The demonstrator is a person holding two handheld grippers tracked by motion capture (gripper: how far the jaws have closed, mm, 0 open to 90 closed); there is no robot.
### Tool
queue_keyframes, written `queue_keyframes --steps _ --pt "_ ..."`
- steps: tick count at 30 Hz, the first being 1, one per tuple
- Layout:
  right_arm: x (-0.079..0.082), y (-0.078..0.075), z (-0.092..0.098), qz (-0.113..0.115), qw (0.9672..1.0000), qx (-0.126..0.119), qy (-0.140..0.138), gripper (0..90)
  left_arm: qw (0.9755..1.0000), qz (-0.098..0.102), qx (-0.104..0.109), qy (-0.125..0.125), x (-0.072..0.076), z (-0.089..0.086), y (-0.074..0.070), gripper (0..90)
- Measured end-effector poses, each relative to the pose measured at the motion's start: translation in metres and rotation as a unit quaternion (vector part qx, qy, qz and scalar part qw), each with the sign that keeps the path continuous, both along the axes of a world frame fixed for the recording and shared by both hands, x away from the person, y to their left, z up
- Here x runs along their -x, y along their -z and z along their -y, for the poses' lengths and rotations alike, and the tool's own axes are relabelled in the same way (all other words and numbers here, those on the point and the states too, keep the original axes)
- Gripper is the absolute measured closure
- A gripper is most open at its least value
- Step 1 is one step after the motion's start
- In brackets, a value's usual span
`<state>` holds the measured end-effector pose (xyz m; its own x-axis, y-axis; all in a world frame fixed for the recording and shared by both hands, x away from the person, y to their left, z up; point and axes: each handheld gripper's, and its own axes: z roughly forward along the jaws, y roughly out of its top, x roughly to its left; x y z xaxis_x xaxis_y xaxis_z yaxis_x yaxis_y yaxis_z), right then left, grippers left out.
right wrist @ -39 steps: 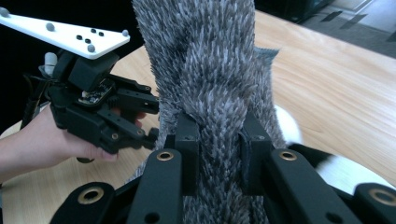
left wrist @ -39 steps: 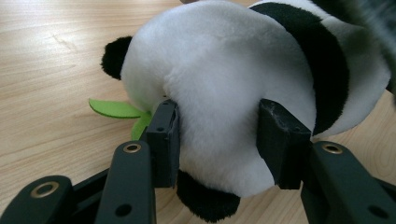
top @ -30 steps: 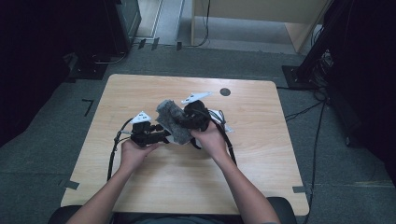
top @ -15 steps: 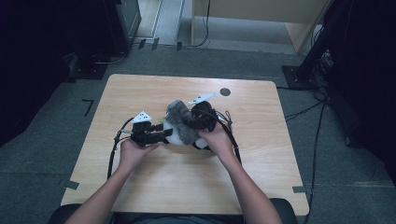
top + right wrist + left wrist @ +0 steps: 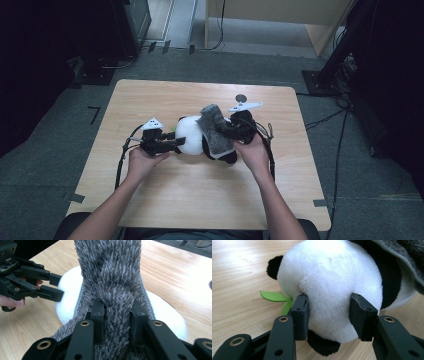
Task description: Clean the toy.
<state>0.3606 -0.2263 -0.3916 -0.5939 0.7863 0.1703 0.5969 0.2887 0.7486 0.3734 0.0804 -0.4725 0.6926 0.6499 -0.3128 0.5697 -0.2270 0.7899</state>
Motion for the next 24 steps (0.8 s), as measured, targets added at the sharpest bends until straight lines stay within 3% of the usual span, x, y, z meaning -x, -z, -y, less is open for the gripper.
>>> queue_keyframes --steps 9,14,16,19,24 --pt "0.014 0.001 0.036 -0.006 0.9991 -0.015 0.04 72.4 1.0 -0.005 0.003 0.001 -0.001 0.001 -0.001 54.1" --pt "0.024 -0.008 0.039 0.009 0.999 -0.013 0.041 74.2 0.9999 -0.01 0.0 0.0 -0.002 0.001 -0.002 54.4" --pt "0.031 -0.016 0.03 0.022 0.9991 -0.023 0.027 74.4 0.9999 -0.012 0.0 0.0 -0.002 0.0 -0.002 54.6" --pt "0.04 -0.02 0.005 0.036 0.9985 -0.037 -0.018 74.5 0.9999 -0.015 0.001 0.001 -0.002 0.0 -0.002 54.9" --pt "0.045 0.003 -0.048 0.017 0.9935 -0.066 -0.091 74.8 0.9999 -0.016 0.002 0.001 -0.002 0.0 -0.003 55.3"
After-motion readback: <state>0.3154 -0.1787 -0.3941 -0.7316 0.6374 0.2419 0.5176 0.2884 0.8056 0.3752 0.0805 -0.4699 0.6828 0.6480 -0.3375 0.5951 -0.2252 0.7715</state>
